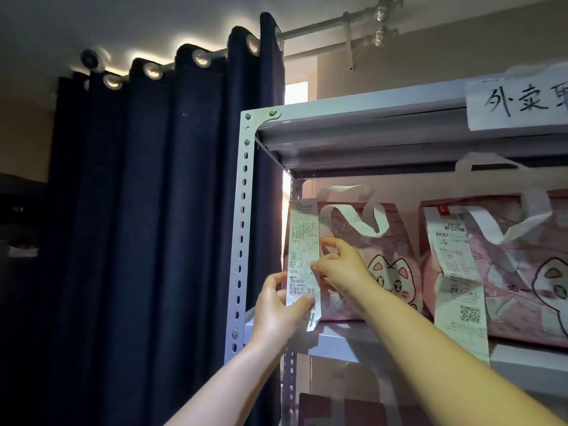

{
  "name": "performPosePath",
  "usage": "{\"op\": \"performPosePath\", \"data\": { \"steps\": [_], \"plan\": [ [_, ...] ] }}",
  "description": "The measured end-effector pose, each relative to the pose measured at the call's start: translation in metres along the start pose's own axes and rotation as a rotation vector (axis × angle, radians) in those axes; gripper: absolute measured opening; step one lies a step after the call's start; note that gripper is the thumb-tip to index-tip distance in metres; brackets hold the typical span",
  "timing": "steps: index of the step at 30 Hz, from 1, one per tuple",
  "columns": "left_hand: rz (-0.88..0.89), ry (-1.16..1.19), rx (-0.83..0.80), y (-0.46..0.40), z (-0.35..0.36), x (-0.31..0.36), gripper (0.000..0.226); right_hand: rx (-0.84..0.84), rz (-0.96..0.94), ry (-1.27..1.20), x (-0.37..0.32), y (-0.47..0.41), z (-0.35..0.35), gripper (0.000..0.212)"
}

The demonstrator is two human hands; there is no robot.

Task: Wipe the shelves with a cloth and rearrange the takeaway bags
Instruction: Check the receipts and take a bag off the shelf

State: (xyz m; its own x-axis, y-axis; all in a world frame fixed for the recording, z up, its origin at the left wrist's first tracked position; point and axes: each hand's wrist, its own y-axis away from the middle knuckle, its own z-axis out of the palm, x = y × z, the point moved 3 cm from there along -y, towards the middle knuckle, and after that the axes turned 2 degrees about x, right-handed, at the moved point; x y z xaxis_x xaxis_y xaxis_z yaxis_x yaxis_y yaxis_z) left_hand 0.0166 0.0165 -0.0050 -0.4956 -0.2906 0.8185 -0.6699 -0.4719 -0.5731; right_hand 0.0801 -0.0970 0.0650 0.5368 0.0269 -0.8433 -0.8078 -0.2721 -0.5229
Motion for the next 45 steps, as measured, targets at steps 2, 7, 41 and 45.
{"op": "performPosePath", "data": {
  "steps": [2, 7, 41, 45],
  "plan": [
    [-0.002, -0.009, -0.016, 0.001, -0.001, 0.001, 0.048, 0.006, -0.003, -0.018, 0.002, 0.002, 0.002, 0.045],
    [-0.004, -0.015, -0.021, 0.003, -0.003, 0.001, 0.047, 0.005, -0.015, -0.056, 0.007, 0.005, 0.004, 0.047],
    [0.021, -0.280, -0.470, 0.039, 0.171, 0.038, 0.046, 0.447, -0.169, 0.133, 0.007, 0.081, -0.226, 0.014],
    [0.062, -0.272, -0.439, 0.029, 0.184, 0.040, 0.033, 0.461, -0.088, 0.280, 0.013, 0.075, -0.242, 0.018]
  ]
}}
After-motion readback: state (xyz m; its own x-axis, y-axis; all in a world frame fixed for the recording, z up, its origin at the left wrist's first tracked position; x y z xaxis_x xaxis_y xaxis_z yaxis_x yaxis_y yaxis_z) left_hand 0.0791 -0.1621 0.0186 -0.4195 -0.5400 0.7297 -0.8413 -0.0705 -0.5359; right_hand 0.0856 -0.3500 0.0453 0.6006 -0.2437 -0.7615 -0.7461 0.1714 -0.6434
